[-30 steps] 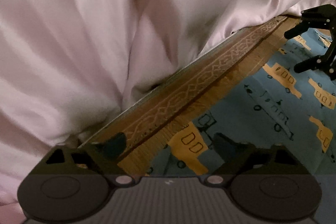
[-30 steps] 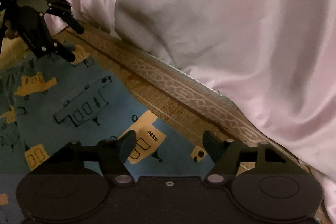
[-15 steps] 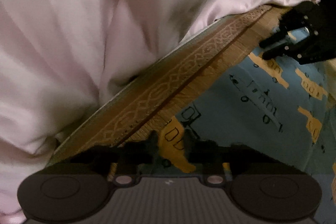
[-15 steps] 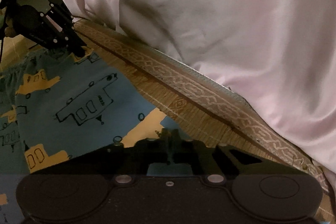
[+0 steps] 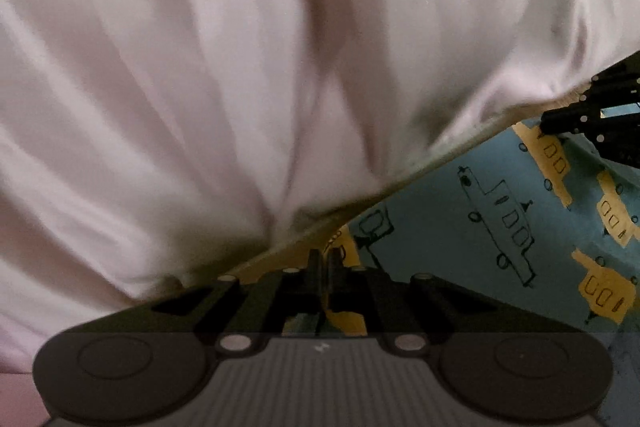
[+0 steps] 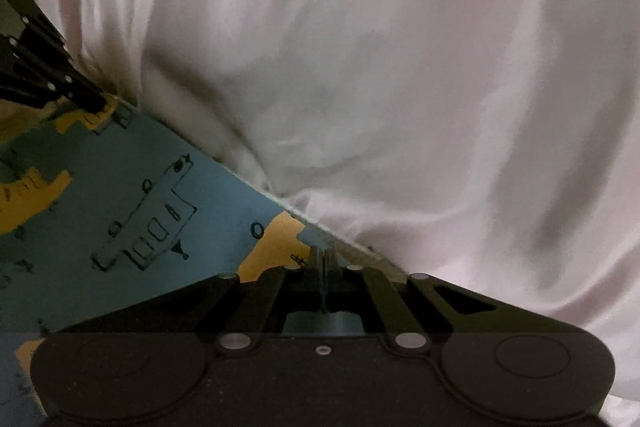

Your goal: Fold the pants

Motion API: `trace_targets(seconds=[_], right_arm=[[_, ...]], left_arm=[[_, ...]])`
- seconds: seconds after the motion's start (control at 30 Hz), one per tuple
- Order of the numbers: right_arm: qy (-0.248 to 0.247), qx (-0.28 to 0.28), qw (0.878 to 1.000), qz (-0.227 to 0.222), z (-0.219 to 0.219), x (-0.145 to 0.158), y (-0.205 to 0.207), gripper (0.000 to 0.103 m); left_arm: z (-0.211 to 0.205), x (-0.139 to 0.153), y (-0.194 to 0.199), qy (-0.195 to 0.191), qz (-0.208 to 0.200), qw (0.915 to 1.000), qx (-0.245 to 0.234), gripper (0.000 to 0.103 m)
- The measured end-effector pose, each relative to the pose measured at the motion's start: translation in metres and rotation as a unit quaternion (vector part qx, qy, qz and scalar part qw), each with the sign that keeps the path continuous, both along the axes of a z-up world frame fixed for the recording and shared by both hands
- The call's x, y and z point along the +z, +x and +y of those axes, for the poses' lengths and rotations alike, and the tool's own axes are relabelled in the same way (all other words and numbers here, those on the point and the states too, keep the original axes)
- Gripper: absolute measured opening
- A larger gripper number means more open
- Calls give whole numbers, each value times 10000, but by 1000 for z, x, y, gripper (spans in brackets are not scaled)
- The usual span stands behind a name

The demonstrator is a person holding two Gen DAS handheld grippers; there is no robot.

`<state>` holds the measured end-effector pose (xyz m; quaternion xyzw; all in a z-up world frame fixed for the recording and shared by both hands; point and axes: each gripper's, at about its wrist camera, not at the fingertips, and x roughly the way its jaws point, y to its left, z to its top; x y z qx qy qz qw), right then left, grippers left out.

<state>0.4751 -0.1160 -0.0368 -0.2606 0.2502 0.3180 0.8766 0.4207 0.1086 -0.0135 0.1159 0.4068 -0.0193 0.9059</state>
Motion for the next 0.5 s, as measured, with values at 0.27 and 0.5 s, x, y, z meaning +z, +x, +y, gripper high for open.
trace_targets(seconds=[0.27,0.5], right_arm=[[424,-73,9987,269,-13,0,12,24],[625,36,9977,270,-15,6,8,60]], left_arm=[[12,-17,18,4,395,9989,-241,22],[47,1,8,-314,87,9990,-318,61]])
